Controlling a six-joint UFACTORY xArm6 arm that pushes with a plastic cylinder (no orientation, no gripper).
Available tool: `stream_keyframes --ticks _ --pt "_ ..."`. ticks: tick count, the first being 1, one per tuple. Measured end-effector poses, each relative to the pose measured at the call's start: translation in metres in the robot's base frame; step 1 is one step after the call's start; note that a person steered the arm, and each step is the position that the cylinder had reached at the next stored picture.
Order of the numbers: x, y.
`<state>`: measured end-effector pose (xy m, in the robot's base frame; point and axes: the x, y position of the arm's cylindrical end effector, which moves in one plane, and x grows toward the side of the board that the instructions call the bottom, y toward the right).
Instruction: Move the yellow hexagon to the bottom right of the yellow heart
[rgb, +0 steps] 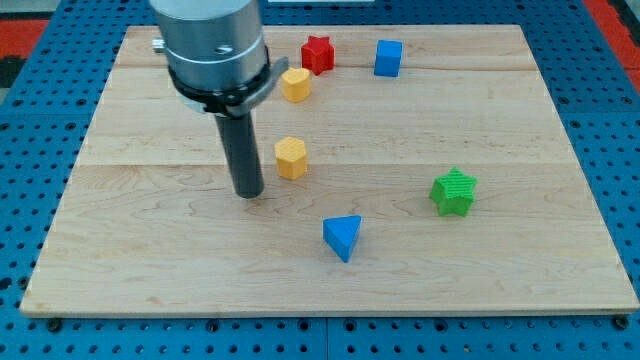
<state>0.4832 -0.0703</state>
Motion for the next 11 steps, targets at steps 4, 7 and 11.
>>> stream_keyframes --ticks 4,7,11 --pt "-0.048 0.028" --pt "-0.089 0.028" --pt "0.014 0.051"
